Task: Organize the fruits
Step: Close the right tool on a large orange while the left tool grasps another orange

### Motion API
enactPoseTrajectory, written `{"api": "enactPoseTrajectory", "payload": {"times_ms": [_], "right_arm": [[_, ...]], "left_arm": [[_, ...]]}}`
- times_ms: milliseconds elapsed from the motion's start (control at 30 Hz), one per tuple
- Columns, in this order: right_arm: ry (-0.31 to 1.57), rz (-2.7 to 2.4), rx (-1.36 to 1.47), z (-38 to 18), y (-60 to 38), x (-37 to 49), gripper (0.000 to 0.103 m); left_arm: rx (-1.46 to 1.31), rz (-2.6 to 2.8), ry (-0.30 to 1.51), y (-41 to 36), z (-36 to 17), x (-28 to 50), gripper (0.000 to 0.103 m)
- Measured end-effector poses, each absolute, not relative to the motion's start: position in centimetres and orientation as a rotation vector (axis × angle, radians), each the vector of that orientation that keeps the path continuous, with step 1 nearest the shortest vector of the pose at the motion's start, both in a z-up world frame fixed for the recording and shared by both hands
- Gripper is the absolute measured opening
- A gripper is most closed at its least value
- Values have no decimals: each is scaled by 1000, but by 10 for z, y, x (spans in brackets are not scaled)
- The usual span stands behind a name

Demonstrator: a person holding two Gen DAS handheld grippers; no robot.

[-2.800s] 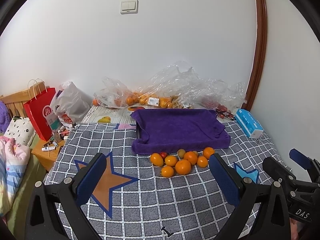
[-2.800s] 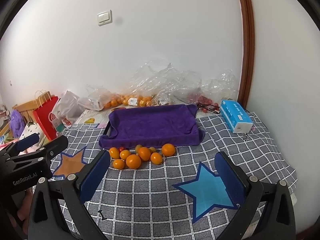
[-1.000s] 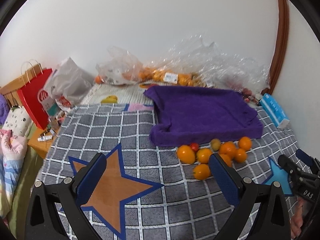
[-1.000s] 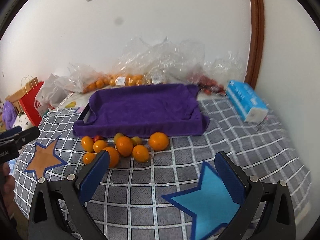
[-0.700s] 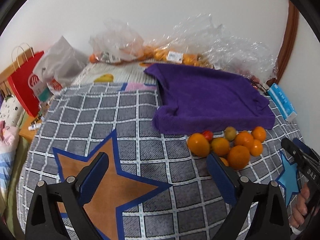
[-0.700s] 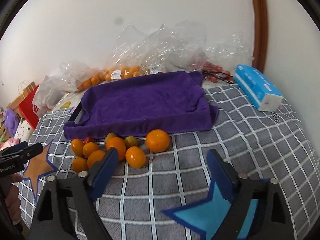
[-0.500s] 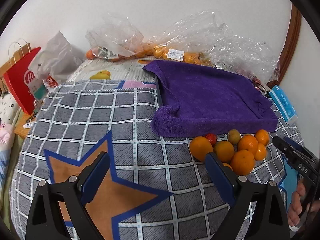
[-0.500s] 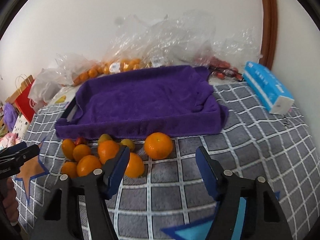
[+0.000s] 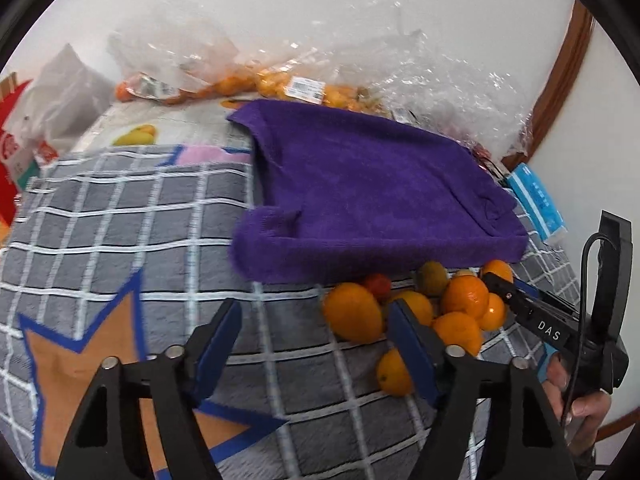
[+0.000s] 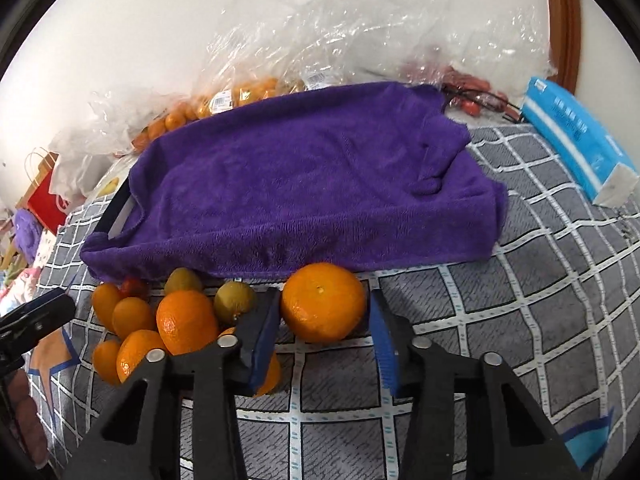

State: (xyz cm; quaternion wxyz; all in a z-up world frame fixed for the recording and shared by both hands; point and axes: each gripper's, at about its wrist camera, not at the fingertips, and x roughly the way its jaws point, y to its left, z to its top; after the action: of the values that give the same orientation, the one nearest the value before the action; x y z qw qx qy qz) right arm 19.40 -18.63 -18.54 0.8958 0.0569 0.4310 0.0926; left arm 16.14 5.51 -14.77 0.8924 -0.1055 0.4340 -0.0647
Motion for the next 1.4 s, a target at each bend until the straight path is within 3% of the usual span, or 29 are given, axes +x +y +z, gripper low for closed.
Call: {"api": "enactPoseTrajectory", "payload": {"times_ms": [67, 300, 733, 1400], "right_arm": [[889, 171, 108, -183, -189, 191, 41], [894, 152, 89, -182, -205, 173, 41], [869, 138, 45, -187, -199, 174, 42], [844, 149, 71, -186, -200, 170, 41]], "left_arm": [[-228, -153, 911, 51, -152, 166, 66], [-315, -224, 932, 49, -164, 173, 34], [-169, -127, 923, 52, -159, 159, 35], [-220, -135, 845, 53, -171, 155, 35]]}}
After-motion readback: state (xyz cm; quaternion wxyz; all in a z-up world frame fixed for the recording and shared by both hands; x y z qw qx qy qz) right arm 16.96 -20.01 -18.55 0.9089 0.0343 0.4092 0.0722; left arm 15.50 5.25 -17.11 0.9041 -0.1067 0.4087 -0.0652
